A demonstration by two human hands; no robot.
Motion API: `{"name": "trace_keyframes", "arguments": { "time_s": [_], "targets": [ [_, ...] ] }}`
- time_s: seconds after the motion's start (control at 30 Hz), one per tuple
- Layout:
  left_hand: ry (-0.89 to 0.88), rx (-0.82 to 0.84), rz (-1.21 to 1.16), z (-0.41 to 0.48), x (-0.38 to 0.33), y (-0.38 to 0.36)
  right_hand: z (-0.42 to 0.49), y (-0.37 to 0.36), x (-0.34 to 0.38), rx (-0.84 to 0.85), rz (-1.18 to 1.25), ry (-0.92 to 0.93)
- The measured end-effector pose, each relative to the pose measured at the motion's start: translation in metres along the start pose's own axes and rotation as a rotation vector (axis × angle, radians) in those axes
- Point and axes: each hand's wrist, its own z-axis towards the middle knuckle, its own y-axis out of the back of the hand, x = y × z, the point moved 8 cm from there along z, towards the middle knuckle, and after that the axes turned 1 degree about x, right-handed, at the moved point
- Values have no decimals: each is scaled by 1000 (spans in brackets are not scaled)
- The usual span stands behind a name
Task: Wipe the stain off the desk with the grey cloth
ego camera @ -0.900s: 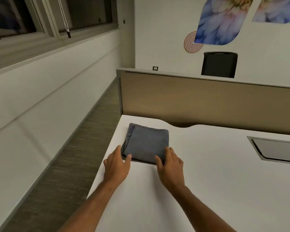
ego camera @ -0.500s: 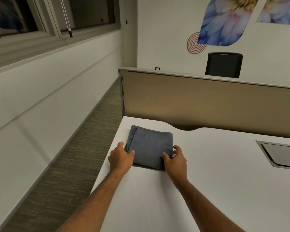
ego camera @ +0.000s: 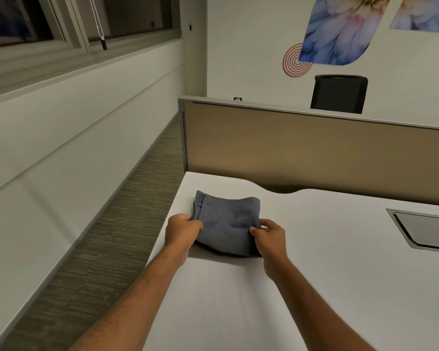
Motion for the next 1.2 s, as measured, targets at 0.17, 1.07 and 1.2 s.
{"name": "trace_keyframes", "arguments": {
  "time_s": [0.17,1.07,1.2],
  "targets": [
    [-19,-9,-64,-30,-1,11,-31,7,5,15,45,50],
    [-41,-74,-147,-346,58,90,-313,115,-33,230,162,60],
    [-21,-79,-157,-382,79,95,-343,128,-51,263,145,47]
  ]
}}
